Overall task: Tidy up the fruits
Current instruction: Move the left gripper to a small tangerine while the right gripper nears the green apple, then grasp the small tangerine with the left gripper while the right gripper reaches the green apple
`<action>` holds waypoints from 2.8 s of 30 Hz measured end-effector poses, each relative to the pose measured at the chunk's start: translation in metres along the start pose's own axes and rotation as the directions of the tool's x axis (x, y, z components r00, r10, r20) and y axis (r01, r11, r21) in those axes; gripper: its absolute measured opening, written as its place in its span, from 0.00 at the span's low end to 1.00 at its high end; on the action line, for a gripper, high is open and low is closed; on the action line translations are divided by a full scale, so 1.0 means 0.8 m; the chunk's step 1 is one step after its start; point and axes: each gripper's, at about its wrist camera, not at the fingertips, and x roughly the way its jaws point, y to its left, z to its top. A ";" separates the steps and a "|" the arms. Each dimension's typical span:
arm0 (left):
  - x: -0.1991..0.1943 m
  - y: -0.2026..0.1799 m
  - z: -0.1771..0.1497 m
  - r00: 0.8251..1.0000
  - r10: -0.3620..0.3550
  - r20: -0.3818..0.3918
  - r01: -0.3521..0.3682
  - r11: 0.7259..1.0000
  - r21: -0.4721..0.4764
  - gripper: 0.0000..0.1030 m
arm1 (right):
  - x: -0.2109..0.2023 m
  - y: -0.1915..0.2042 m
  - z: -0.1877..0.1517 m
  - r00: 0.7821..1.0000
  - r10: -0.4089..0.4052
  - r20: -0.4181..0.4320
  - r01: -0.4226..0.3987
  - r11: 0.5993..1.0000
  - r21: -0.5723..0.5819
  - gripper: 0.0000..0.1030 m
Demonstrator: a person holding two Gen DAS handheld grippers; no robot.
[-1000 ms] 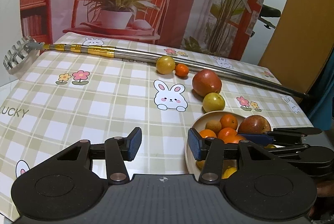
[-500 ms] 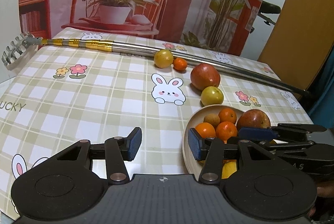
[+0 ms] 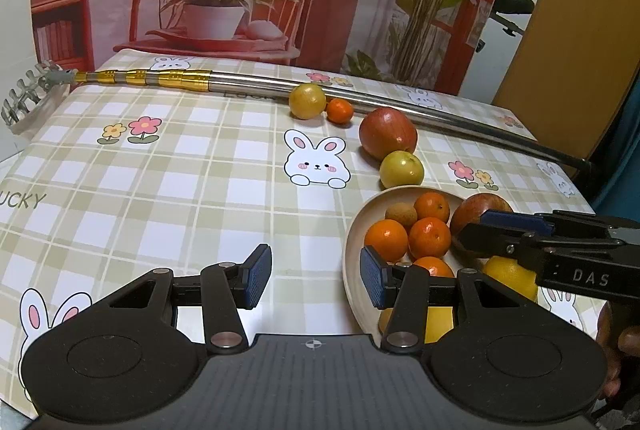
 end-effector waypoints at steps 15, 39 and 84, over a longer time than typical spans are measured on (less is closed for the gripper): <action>-0.018 0.014 0.073 0.997 -0.015 0.075 0.013 0.999 0.034 0.50 | -0.027 -0.040 0.055 0.990 -0.078 0.119 0.079 0.997 0.000 0.35; 0.217 -0.028 0.227 0.968 -0.183 -0.174 0.182 0.983 -0.019 0.28 | 0.018 -0.106 0.067 0.993 -0.095 0.067 0.089 0.993 0.081 0.36; 0.302 -0.053 0.232 0.940 0.035 -0.340 0.000 0.995 0.100 0.41 | 0.027 -0.130 0.057 0.996 -0.085 0.039 0.078 0.985 0.151 0.36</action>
